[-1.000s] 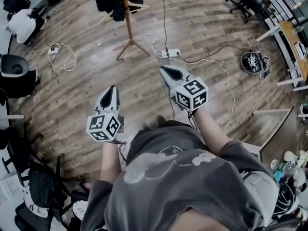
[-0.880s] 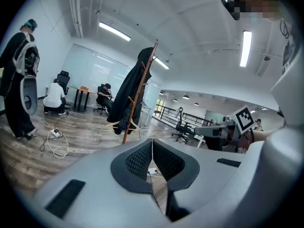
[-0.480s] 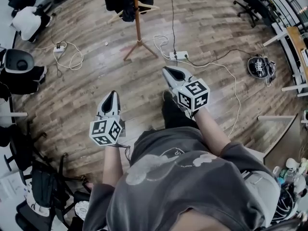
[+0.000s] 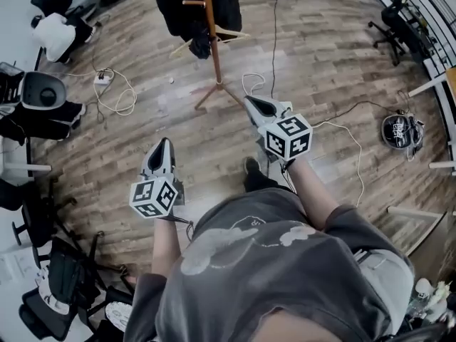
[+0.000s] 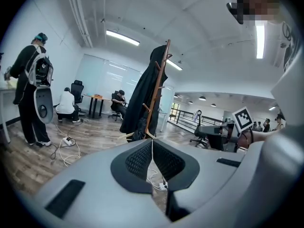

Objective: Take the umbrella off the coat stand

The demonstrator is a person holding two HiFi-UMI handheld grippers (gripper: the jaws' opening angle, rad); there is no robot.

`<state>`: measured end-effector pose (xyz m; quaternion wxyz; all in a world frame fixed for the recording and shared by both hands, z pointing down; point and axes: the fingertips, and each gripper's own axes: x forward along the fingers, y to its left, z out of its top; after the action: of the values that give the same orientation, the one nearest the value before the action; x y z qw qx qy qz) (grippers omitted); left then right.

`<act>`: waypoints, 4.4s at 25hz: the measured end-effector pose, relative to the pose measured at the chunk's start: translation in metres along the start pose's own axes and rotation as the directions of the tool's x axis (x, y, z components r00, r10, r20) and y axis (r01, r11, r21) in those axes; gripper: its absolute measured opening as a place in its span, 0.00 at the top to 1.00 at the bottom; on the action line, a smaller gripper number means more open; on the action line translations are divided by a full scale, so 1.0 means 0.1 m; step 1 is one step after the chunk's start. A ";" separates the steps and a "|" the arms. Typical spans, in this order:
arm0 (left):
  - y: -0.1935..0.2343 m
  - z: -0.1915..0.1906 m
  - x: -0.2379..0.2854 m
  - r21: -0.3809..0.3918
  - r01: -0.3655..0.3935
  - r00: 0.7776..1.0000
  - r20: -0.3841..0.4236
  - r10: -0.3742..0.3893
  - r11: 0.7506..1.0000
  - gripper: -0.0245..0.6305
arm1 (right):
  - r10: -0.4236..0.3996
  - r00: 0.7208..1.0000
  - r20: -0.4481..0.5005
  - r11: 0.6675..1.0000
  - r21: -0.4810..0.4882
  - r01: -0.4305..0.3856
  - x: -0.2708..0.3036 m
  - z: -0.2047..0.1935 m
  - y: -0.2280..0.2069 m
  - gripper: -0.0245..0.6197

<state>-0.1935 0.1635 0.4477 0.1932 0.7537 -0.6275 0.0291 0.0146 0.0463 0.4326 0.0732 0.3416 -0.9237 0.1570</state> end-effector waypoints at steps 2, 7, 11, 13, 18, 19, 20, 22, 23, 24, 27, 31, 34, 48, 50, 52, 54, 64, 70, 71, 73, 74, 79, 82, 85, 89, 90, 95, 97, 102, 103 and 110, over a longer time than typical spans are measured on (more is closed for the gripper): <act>-0.07 0.12 0.24 0.004 -0.011 1.000 0.009 0.011 1.000 0.95 | 0.018 1.000 0.001 1.000 -0.002 -0.018 0.13 0.15 -0.26 0.96; -0.17 0.31 0.79 -0.004 -0.045 0.999 -0.005 0.045 0.999 0.95 | 0.072 0.997 -0.006 0.997 -0.009 -0.072 0.41 0.42 -0.76 0.96; -0.25 0.37 1.15 0.022 -0.076 0.997 -0.031 0.077 0.997 0.95 | 0.110 0.994 -0.024 0.994 0.003 -0.110 0.56 0.46 -1.10 0.96; -0.27 0.41 1.31 0.024 -0.087 0.996 -0.035 0.088 0.996 0.95 | 0.118 0.992 -0.032 0.993 0.011 -0.118 0.64 0.46 -1.26 0.96; -0.36 0.50 1.66 0.032 -0.118 0.992 -0.041 0.119 0.993 0.95 | 0.129 0.991 -0.033 0.991 0.048 -0.128 0.74 0.51 -1.66 0.96; -0.37 0.50 1.71 0.030 -0.128 0.991 -0.038 0.129 0.991 0.95 | 0.128 0.991 -0.030 0.990 0.056 -0.126 0.72 0.51 -1.74 0.96; -0.37 0.51 1.76 0.030 -0.139 0.990 -0.035 0.140 0.990 0.95 | 0.124 0.992 -0.026 0.991 0.061 -0.122 0.71 0.51 -1.81 0.96; -0.35 0.54 1.86 0.038 -0.152 0.988 -0.034 0.154 0.988 0.95 | 0.110 0.994 -0.019 0.992 0.070 -0.108 0.71 0.50 -1.95 0.96; -0.34 0.55 1.90 0.043 -0.151 0.988 -0.032 0.153 0.988 0.95 | 0.104 0.994 -0.017 0.992 0.072 -0.102 0.72 0.49 -2.00 0.96; -0.34 0.57 1.94 0.048 -0.146 0.989 -0.028 0.148 0.988 0.95 | 0.101 0.995 -0.016 0.992 0.074 -0.099 0.73 0.48 -2.04 0.96; -0.34 0.63 2.04 0.058 -0.131 0.991 -0.018 0.133 0.990 0.95 | 0.102 0.995 -0.011 0.992 0.075 -0.101 0.79 0.50 -2.09 0.96; -0.36 0.66 2.17 0.058 -0.100 0.995 -0.014 0.101 0.993 0.95 | 0.103 0.994 -0.019 0.992 0.078 -0.101 0.88 0.52 -2.10 0.96; -0.37 0.62 2.27 0.054 -0.064 0.998 -0.016 0.065 0.997 0.95 | 0.104 0.994 -0.027 0.992 0.077 -0.102 0.90 0.50 -2.07 0.96; 0.12 0.89 3.12 0.062 0.075 0.997 -0.034 -0.073 0.995 0.95 | 0.042 0.998 -0.041 0.998 0.050 -0.040 1.58 0.77 -2.21 0.96; 0.22 0.93 3.30 0.071 0.098 0.994 -0.047 -0.095 0.993 0.95 | 0.030 0.998 -0.050 0.998 0.049 -0.028 1.76 0.81 -2.28 0.96; 0.30 0.96 3.46 0.071 0.129 0.990 -0.060 -0.125 0.989 0.95 | 0.024 0.998 -0.060 0.999 0.042 -0.021 1.95 0.82 -2.32 0.96; 0.37 0.96 3.61 0.066 0.165 0.984 -0.074 -0.160 0.984 0.95 | 0.022 0.998 -0.063 0.999 0.044 -0.019 2.13 0.83 -2.32 0.96; 0.67 0.88 4.34 0.118 0.268 0.958 -0.141 -0.251 0.956 0.86 | -0.039 0.995 -0.096 0.996 0.081 0.047 2.72 0.87 -2.44 0.96; 0.86 0.74 4.68 0.127 0.306 0.939 -0.202 -0.277 0.944 0.67 | -0.078 0.990 -0.116 0.993 0.083 0.088 2.89 0.93 -2.56 0.96; 0.89 0.69 4.75 0.128 0.305 0.938 -0.212 -0.274 0.944 0.62 | -0.088 0.989 -0.117 0.992 0.085 0.098 2.90 0.93 -2.58 0.96; 0.97 0.60 4.86 0.147 0.293 0.940 -0.223 -0.257 0.945 0.55 | -0.109 0.987 -0.119 0.989 0.090 0.120 2.91 0.93 -2.62 0.96; 1.01 0.56 4.92 0.167 0.286 0.943 -0.222 -0.247 0.944 0.52 | -0.119 0.985 -0.122 0.987 0.093 0.131 2.91 0.92 -2.64 0.96; 1.10 0.44 5.22 0.197 0.276 0.950 -0.206 -0.236 0.941 0.42 | -0.163 0.976 -0.147 0.979 0.098 0.178 2.95 0.85 -2.74 0.96; 1.09 0.33 5.37 0.182 0.293 0.942 -0.225 -0.250 0.939 0.40 | -0.186 0.972 -0.147 0.973 0.108 0.203 2.95 0.83 -2.78 0.96; 1.09 0.27 5.53 0.178 0.305 0.936 -0.238 -0.259 0.936 0.39 | -0.197 0.969 -0.147 0.970 0.115 0.215 2.98 0.83 -2.80 0.96; 1.12 0.17 5.68 0.197 0.313 0.930 -0.261 -0.257 0.929 0.39 | -0.210 0.966 -0.152 0.967 0.114 0.228 3.00 0.79 -2.81 0.96; 1.13 0.16 5.71 0.194 0.317 0.928 -0.264 -0.262 0.928 0.39 | -0.214 0.965 -0.152 0.966 0.114 0.232 3.00 0.79 -2.82 0.96; 1.09 0.10 5.79 0.166 0.353 0.912 -0.280 -0.299 0.921 0.39 | -0.232 0.960 -0.158 0.962 0.111 0.251 2.97 0.81 -2.85 0.96; 1.09 0.01 5.81 0.169 0.360 0.905 -0.303 -0.299 0.918 0.39 | -0.240 0.958 -0.159 0.959 0.112 0.260 2.95 0.79 -2.85 0.96; 1.09 -0.06 5.89 0.171 0.358 0.903 -0.312 -0.294 0.918 0.40 | -0.255 0.954 -0.160 0.953 0.123 0.275 2.90 0.75 -2.86 0.96; 1.07 -0.06 5.91 0.173 0.368 0.899 -0.319 -0.301 0.914 0.42 | -0.256 0.953 -0.162 0.952 0.127 0.277 2.89 0.74 -2.87 0.96; 1.01 -0.06 5.90 0.176 0.430 0.848 -0.415 -0.330 0.885 0.51 | -0.266 0.951 -0.159 0.947 0.142 0.289 2.83 0.77 -2.84 0.96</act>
<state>-0.1641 -0.3998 0.6483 0.2093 0.8629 -0.4063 0.2157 -0.0162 -0.3559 0.4966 0.1302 0.4616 -0.8430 0.2434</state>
